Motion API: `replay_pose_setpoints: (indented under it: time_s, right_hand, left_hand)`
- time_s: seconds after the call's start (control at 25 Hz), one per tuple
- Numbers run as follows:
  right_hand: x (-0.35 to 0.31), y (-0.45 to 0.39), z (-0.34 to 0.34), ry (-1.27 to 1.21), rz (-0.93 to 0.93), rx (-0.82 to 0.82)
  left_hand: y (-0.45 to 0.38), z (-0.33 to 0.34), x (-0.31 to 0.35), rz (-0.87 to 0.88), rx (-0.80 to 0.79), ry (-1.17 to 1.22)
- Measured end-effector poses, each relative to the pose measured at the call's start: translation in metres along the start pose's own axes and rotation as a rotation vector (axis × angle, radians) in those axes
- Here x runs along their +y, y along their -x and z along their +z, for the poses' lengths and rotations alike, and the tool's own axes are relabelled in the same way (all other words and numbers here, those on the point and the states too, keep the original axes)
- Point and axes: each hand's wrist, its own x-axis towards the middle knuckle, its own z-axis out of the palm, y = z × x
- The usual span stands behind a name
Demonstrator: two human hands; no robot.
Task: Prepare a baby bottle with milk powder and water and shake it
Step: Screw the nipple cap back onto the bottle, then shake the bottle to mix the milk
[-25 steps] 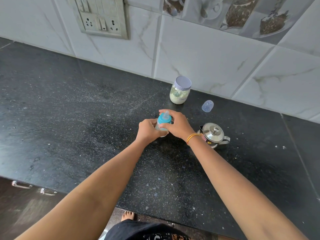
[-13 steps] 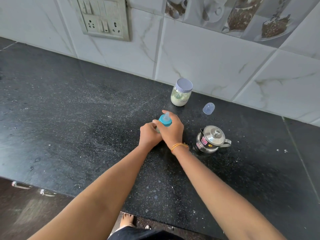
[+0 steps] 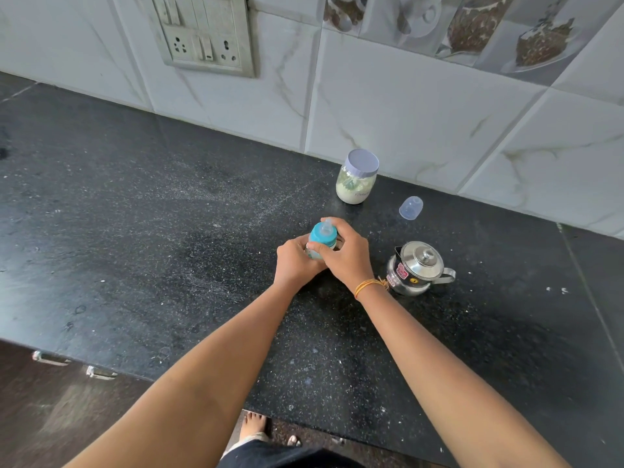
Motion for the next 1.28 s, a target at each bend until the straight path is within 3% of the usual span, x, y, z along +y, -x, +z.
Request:
replay_pose_setpoints:
  time_s: [0.2,0.4,0.6,0.8,0.96,1.16,1.2,1.28]
  right_hand:
    - [0.006,0.006,0.000,0.034,0.073,-0.102]
    - [0.010,0.015,-0.010,-0.209,0.170,0.037]
    - [-0.033,0.020,-0.051,-0.569,0.215,0.042]
    - [-0.085,0.045,-0.075,-0.842,0.011,0.342]
    - [-0.099,0.069,-0.069,-0.656,0.101,0.234]
    - [-0.131,0.068,-0.101,-0.913,-0.210,0.739]
    - [-0.132,0.072,-0.095,-0.829,-0.153,0.711]
    - [-0.127,0.083,-0.084,-0.670,0.002,0.453]
  left_hand:
    - [-0.005,-0.011,-0.005,0.023,-0.181,-0.133]
    - [-0.003,-0.021,-0.027,0.153,-0.435,-0.608]
    - [0.013,-0.008,-0.043,0.297,-0.369,-0.904]
    - [0.020,-0.005,-0.054,0.356,-0.278,-0.960]
    - [0.017,-0.011,-0.036,0.445,-0.198,-0.832]
    - [0.013,-0.016,-0.019,0.459,-0.153,-0.807]
    - [0.017,-0.016,-0.017,0.451,-0.159,-0.804]
    - [0.022,-0.016,-0.007,0.488,-0.145,-0.767]
